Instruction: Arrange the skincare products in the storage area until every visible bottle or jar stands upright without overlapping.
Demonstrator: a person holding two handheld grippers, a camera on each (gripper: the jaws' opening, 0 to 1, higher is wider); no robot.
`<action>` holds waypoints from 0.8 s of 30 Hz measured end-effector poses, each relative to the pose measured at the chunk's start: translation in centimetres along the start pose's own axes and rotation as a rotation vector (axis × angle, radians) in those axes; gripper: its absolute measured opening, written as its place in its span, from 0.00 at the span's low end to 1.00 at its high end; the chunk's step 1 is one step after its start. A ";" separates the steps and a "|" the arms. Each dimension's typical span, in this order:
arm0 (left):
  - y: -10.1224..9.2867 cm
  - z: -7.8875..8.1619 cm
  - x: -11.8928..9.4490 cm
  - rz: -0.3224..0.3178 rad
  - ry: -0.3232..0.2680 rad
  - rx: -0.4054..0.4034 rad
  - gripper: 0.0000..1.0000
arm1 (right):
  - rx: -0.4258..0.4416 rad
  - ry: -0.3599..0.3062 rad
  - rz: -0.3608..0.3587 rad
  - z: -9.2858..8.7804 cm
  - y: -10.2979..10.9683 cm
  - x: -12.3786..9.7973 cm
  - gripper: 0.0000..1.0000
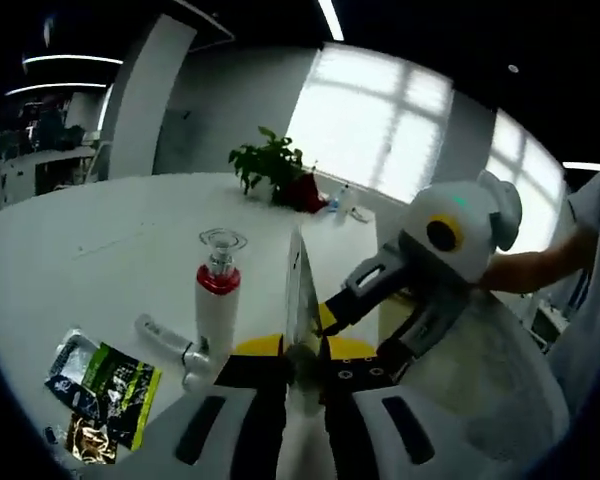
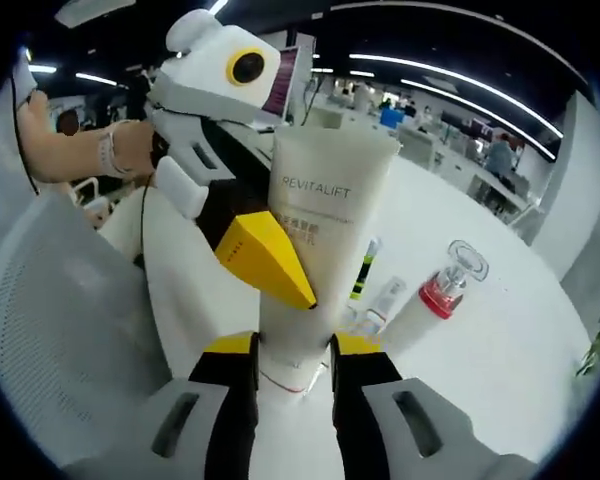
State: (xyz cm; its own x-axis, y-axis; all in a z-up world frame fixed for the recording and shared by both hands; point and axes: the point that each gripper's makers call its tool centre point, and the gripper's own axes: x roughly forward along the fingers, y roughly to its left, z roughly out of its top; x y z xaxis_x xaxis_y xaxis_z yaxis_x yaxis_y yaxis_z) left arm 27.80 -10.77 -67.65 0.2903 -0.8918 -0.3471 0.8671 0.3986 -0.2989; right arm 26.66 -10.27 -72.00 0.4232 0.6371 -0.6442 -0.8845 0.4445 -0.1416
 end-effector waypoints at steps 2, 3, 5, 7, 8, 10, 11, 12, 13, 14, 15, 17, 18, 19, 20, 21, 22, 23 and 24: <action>-0.4 -0.5 0.4 -0.016 0.025 0.027 0.06 | 0.003 0.011 0.008 -0.6 0.2 -0.1 0.27; -0.6 -0.7 0.5 -0.018 0.033 0.032 0.06 | 0.003 0.023 0.014 -1.1 0.4 0.0 0.27; -0.7 -1.2 1.1 -0.020 0.053 0.045 0.06 | -0.005 0.051 0.022 -1.9 0.6 0.2 0.27; -0.5 -1.6 1.6 -0.013 0.060 0.067 0.06 | -0.029 0.065 0.012 -2.4 0.5 0.4 0.27; -0.5 -1.7 1.8 -0.011 0.066 0.095 0.06 | -0.031 0.077 0.009 -2.8 0.4 0.5 0.26; -0.5 -2.0 2.1 -0.009 0.080 0.101 0.06 | -0.018 0.086 0.017 -3.1 0.4 0.6 0.26; -0.6 -2.1 2.2 -0.009 0.084 0.111 0.06 | -0.019 0.086 0.015 -3.2 0.4 0.7 0.26; -0.6 -2.2 2.3 -0.009 0.087 0.117 0.06 | -0.021 0.088 0.014 -3.4 0.4 0.7 0.26; -0.2 -2.3 2.4 -0.010 0.093 0.122 0.06 | -0.023 0.091 0.016 -3.5 0.4 0.8 0.26; -0.1 -2.3 2.4 -0.012 0.095 0.128 0.06 | -0.020 0.095 0.017 -3.6 0.4 0.9 0.26; 0.0 -2.4 2.4 -0.014 0.098 0.136 0.06 | -0.025 0.097 0.017 -3.7 0.3 0.9 0.26; 0.2 -2.3 2.5 -0.012 0.098 0.152 0.06 | -0.033 0.098 0.011 -3.7 0.1 1.1 0.26; 0.4 -2.3 2.6 -0.010 0.098 0.159 0.06 | -0.030 0.102 0.007 -3.8 0.0 1.1 0.25; 0.5 -2.3 2.6 -0.008 0.102 0.169 0.06 | -0.032 0.103 0.007 -3.8 -0.1 1.2 0.26; 0.6 -2.3 2.7 -0.007 0.105 0.177 0.06 | -0.034 0.107 0.003 -3.9 -0.2 1.3 0.25; 0.6 -2.4 2.8 -0.003 0.111 0.184 0.06 | -0.041 0.115 0.003 -4.0 -0.2 1.4 0.24; 0.7 -2.4 2.8 -0.002 0.114 0.188 0.06 | -0.053 0.127 0.000 -4.2 -0.3 1.4 0.24; 0.8 -2.4 2.8 0.003 0.116 0.194 0.06 | -0.056 0.133 0.000 -4.4 -0.3 1.5 0.23; 1.0 -2.4 2.8 0.005 0.117 0.197 0.06 | -0.054 0.135 0.004 -4.5 -0.4 1.6 0.22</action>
State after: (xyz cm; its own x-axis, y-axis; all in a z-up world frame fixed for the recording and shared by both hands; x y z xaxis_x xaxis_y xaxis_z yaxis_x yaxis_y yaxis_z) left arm 28.49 -12.39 -71.06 0.2563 -0.8542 -0.4523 0.9313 0.3436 -0.1212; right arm 26.80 -12.29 -76.32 0.3931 0.5467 -0.7393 -0.8968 0.4057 -0.1768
